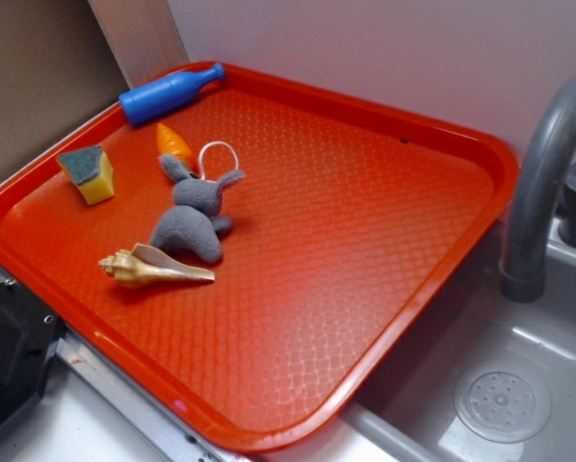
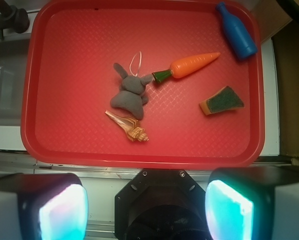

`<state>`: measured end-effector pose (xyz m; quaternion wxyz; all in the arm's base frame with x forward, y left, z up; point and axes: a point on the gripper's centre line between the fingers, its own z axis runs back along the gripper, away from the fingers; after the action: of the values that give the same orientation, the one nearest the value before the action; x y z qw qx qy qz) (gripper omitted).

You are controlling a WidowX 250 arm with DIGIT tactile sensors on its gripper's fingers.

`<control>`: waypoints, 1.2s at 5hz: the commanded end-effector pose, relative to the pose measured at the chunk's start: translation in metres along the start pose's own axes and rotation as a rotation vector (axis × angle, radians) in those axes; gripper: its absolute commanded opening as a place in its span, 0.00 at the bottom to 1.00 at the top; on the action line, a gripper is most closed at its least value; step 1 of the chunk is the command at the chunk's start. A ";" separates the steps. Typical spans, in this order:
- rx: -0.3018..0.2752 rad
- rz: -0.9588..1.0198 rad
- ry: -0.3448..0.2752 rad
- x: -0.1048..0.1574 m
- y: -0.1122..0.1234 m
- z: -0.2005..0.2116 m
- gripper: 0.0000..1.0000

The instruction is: Grab the green sponge.

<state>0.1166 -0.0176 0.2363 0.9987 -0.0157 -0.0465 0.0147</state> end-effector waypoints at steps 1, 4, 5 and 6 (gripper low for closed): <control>0.000 0.000 0.000 0.000 0.000 0.000 1.00; 0.028 0.747 -0.080 0.037 0.048 -0.048 1.00; 0.024 0.900 -0.161 0.043 0.078 -0.075 1.00; 0.053 0.980 -0.199 0.055 0.106 -0.100 1.00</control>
<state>0.1801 0.0772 0.1287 0.8729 -0.0080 -0.1084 0.4756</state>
